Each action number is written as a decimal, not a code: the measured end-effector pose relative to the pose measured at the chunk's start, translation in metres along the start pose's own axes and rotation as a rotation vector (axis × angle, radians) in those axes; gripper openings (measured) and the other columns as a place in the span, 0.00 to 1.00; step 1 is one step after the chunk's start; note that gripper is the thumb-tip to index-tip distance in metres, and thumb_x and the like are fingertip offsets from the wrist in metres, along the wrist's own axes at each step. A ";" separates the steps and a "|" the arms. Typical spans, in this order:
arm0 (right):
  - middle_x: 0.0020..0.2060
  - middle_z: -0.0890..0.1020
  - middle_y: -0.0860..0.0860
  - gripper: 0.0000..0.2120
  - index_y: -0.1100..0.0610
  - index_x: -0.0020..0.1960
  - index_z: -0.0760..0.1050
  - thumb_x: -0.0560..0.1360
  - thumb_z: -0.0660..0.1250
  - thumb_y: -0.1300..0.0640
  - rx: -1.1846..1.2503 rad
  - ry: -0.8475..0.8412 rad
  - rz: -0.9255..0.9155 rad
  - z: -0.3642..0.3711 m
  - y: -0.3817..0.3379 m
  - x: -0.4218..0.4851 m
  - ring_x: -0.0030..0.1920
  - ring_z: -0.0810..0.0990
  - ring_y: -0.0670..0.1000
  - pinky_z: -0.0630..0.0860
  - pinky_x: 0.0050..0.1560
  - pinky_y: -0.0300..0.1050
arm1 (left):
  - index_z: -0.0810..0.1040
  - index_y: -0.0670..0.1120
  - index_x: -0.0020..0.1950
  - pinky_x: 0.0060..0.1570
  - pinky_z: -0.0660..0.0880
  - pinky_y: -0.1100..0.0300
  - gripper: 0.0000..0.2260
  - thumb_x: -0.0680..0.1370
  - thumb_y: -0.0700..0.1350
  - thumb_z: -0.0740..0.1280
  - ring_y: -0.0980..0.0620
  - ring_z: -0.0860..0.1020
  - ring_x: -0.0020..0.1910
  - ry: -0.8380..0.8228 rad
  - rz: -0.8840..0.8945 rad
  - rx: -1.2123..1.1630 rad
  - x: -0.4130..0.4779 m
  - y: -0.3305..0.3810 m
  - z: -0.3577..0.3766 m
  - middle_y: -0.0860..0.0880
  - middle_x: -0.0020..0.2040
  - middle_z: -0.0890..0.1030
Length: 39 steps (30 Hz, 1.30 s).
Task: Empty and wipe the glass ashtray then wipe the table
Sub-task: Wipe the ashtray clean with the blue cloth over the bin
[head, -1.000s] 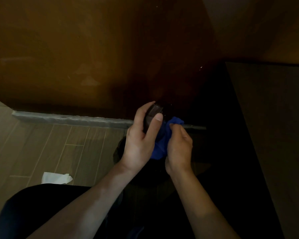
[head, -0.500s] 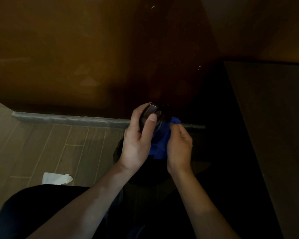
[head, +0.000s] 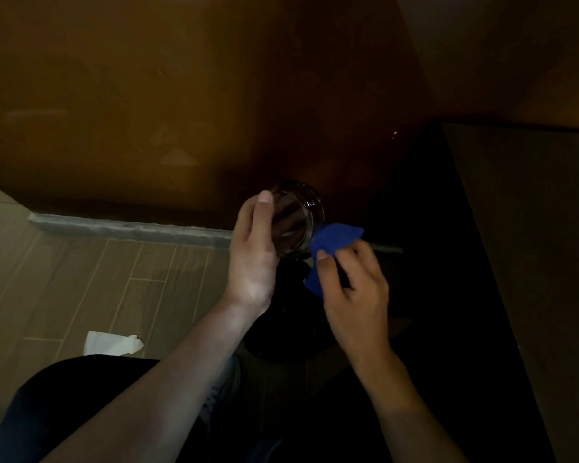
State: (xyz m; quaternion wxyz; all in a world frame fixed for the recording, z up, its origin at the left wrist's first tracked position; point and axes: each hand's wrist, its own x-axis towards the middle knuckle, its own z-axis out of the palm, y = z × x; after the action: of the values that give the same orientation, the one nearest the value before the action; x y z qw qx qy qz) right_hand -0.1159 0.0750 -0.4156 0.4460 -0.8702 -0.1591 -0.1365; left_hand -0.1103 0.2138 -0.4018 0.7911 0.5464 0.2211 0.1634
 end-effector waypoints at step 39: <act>0.48 0.80 0.39 0.12 0.52 0.51 0.82 0.79 0.63 0.47 -0.078 -0.213 -0.046 0.016 0.003 0.007 0.53 0.69 0.47 0.73 0.54 0.46 | 0.80 0.39 0.64 0.69 0.74 0.33 0.25 0.82 0.61 0.65 0.33 0.81 0.63 -0.035 -0.175 -0.054 0.003 -0.004 -0.004 0.31 0.62 0.81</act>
State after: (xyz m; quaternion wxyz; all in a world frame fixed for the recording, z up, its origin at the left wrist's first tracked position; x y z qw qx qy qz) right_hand -0.1065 0.0878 -0.4244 0.3892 -0.8924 -0.2202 -0.0596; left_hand -0.1099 0.2167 -0.4071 0.8204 0.5065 0.2497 0.0902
